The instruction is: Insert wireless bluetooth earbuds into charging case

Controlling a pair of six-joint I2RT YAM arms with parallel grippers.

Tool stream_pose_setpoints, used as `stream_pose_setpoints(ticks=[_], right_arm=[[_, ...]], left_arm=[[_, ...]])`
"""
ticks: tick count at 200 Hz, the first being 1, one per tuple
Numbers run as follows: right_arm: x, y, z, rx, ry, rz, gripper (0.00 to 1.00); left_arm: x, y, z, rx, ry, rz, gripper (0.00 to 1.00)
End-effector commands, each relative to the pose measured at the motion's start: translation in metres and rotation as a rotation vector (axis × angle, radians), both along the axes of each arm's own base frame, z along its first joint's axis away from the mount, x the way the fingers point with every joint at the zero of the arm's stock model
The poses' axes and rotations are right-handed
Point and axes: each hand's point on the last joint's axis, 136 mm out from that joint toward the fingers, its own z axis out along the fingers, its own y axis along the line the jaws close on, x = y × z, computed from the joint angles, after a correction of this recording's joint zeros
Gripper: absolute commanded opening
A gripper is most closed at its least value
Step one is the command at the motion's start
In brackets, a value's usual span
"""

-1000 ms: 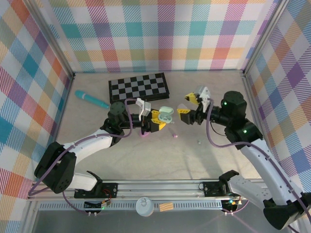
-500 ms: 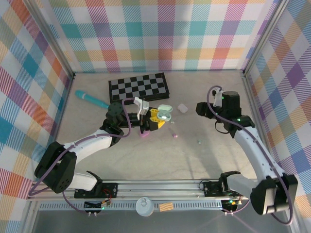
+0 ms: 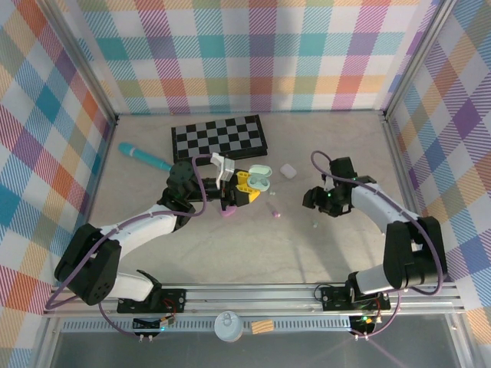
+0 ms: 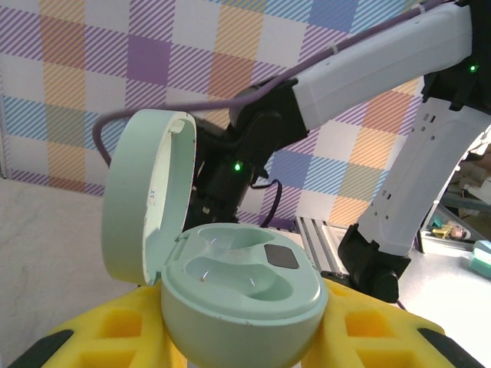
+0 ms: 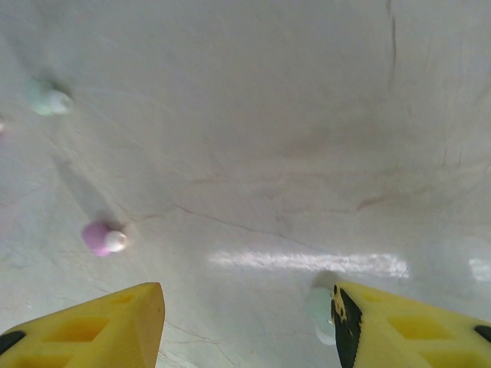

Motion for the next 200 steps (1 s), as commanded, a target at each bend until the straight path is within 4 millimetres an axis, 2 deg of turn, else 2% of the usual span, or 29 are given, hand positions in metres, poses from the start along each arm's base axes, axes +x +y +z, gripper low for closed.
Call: stream_pose_setpoints(ticks=[1, 46, 125, 168, 200], right_arm=[[-0.006, 0.003, -0.009, 0.032, 0.046, -0.031, 0.6], [-0.016, 0.002, -0.026, 0.031, 0.096, -0.022, 0.59], [-0.032, 0.014, -0.026, 0.109, 0.126, 0.008, 0.58], [-0.033, 0.023, -0.021, 0.171, 0.108, 0.025, 0.48], [-0.033, 0.026, -0.024, 0.188, 0.112, 0.031, 0.47]], left_arm=[[-0.004, 0.004, 0.003, -0.015, -0.04, -0.018, 0.33], [-0.004, 0.004, 0.004, -0.018, -0.041, -0.018, 0.34], [-0.005, 0.005, 0.004, -0.018, -0.043, -0.018, 0.33], [-0.005, 0.005, 0.004, -0.019, -0.042, -0.018, 0.33], [-0.005, 0.005, 0.005, -0.02, -0.041, -0.019, 0.33]])
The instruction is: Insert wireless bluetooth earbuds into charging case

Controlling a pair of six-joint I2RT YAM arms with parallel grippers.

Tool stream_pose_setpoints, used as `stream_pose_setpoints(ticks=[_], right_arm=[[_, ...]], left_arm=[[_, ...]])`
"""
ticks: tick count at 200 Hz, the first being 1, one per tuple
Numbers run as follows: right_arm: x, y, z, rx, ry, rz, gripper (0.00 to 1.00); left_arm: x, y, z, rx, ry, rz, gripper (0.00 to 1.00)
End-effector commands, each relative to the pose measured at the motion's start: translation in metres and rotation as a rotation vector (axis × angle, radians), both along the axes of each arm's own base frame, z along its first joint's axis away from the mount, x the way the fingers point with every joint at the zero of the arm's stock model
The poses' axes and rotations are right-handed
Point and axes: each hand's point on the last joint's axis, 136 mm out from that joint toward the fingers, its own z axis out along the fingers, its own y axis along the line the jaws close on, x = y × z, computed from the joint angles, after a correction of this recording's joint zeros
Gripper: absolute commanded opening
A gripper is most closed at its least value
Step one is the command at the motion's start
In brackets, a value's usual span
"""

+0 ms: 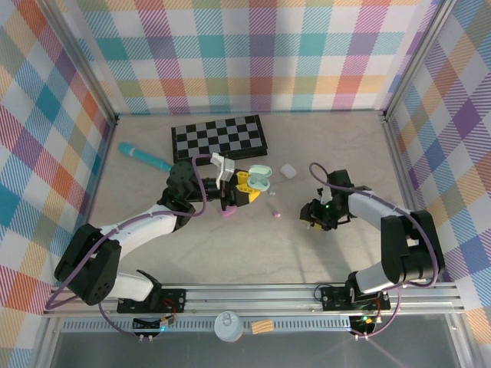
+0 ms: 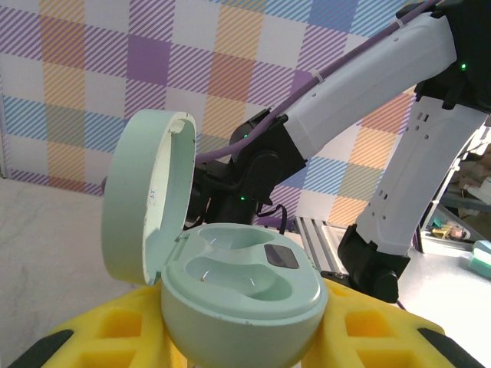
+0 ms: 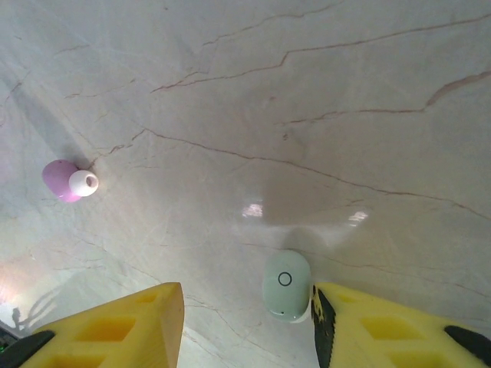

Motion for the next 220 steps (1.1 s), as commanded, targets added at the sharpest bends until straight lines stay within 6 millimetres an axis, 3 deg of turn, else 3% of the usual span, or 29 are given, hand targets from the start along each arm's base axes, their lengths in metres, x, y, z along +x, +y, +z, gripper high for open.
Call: stream_pose_setpoints(ticks=[1, 84, 146, 220], right_arm=[[0.0, 0.006, 0.003, 0.043, -0.007, 0.011, 0.47], [0.001, 0.0, -0.003, -0.021, 0.029, 0.02, 0.44], [0.002, -0.022, 0.002, -0.453, 0.006, 0.075, 0.4], [0.004, -0.005, -0.004, -0.721, 0.034, 0.183, 0.34]], left_arm=[[-0.005, 0.005, 0.005, -0.021, -0.042, -0.018, 0.33], [-0.006, 0.006, 0.006, -0.021, -0.039, -0.018, 0.33], [-0.003, 0.016, 0.002, -0.02, -0.039, 0.02, 0.33], [-0.015, 0.036, 0.003, 0.01, -0.062, 0.095, 0.34]])
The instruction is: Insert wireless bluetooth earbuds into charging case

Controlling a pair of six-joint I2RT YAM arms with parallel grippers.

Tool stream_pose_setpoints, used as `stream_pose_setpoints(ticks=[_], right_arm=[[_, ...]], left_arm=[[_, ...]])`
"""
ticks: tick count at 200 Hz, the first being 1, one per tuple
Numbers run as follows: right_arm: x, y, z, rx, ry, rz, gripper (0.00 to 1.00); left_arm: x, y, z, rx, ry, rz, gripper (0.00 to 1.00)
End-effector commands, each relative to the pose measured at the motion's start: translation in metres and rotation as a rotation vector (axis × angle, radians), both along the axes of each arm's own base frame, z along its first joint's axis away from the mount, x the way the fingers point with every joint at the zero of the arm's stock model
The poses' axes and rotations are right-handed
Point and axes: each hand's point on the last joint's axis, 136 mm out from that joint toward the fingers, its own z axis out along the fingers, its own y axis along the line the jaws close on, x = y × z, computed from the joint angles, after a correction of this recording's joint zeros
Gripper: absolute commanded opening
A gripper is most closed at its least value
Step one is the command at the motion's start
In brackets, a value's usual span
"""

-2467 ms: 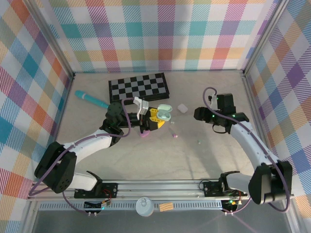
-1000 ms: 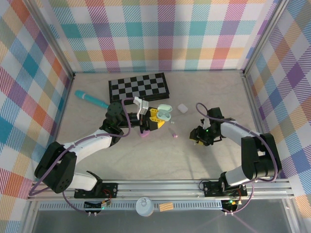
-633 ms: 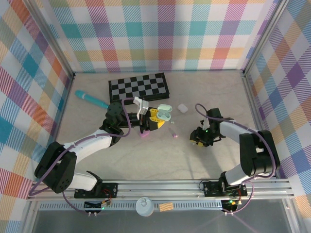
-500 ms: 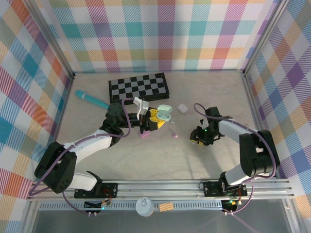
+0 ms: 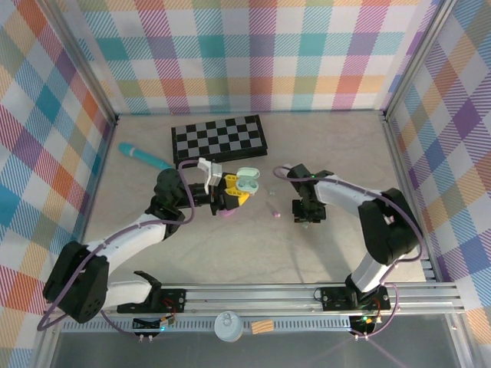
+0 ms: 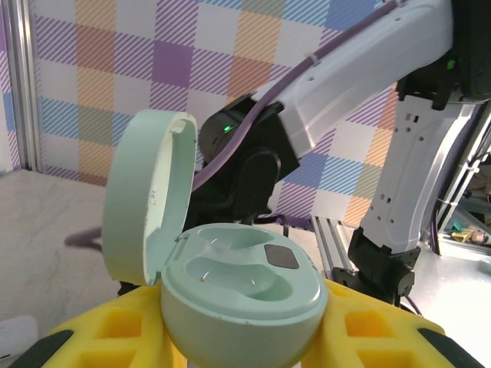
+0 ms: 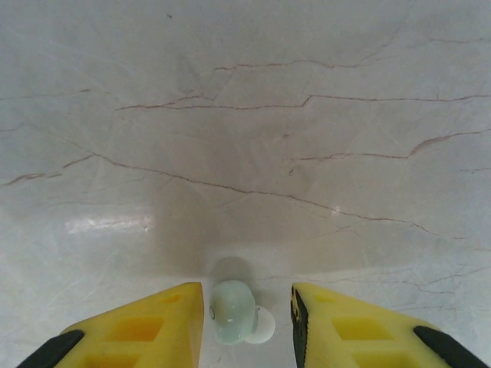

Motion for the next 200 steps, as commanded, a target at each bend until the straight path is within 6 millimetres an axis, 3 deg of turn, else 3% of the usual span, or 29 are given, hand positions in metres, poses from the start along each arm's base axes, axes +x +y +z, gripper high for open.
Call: stream_pose_setpoints(ticks=[1, 75, 200], right_arm=[[-0.005, -0.011, 0.004, -0.142, 0.012, -0.01, 0.34], [-0.004, -0.004, 0.003, -0.289, 0.013, 0.066, 0.31], [-0.012, -0.006, -0.001, -0.431, 0.041, 0.138, 0.28]], left_arm=[[-0.006, 0.007, 0.002, 0.011, -0.042, 0.02, 0.34], [-0.018, 0.018, 0.005, 0.031, -0.053, 0.059, 0.34], [-0.018, 0.017, 0.004, 0.036, -0.05, 0.053, 0.34]])
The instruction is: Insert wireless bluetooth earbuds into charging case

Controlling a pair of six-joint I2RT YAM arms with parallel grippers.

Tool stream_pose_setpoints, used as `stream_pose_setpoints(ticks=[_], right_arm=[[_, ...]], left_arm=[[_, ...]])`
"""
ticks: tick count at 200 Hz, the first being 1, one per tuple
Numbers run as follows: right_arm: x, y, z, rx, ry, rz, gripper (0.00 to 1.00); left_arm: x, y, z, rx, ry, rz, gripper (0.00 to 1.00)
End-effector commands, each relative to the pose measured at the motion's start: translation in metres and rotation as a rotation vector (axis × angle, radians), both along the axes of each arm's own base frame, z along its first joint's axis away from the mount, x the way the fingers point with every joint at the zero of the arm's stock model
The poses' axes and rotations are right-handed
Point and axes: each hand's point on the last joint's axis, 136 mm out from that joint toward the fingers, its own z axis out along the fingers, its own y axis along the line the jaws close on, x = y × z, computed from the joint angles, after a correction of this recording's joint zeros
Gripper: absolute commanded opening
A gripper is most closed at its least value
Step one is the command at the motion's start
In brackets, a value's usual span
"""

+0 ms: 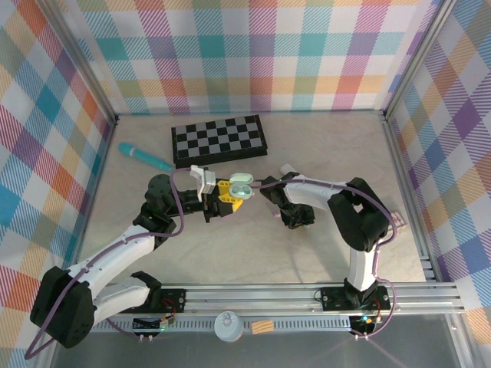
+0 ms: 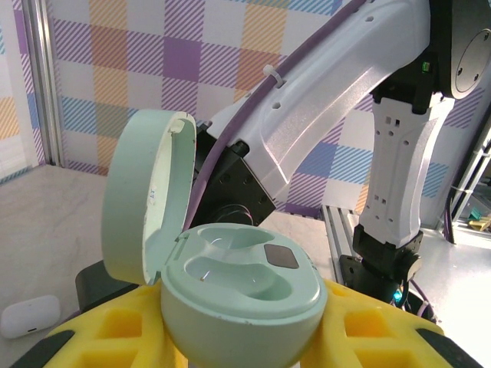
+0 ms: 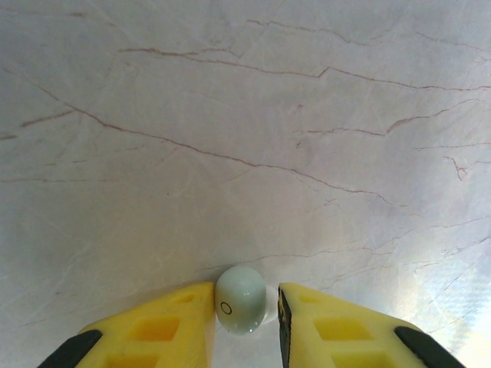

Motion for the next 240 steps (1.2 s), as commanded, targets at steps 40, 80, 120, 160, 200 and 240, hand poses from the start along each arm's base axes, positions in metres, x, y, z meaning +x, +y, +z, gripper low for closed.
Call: stream_pose_setpoints(ticks=[40, 80, 120, 160, 200, 240], right_arm=[[-0.003, -0.007, -0.003, -0.062, 0.027, 0.012, 0.26], [-0.002, -0.009, -0.001, -0.078, 0.026, 0.02, 0.21], [0.001, -0.007, 0.01, -0.062, 0.006, 0.027, 0.2], [0.01, 0.014, 0.037, 0.119, -0.052, 0.004, 0.2], [0.02, 0.041, 0.062, 0.422, -0.082, -0.059, 0.21], [0.028, 0.057, 0.089, 0.683, -0.08, -0.123, 0.21]], left_arm=[[0.0, 0.001, 0.003, -0.003, -0.024, -0.001, 0.34], [0.0, 0.001, 0.003, -0.003, -0.025, -0.002, 0.34], [0.0, 0.001, 0.002, -0.002, -0.02, -0.002, 0.34], [0.001, 0.0, 0.002, -0.004, -0.02, -0.005, 0.34], [0.002, 0.0, 0.001, -0.003, -0.014, -0.006, 0.34], [0.005, -0.003, 0.0, -0.007, -0.017, -0.01, 0.34]])
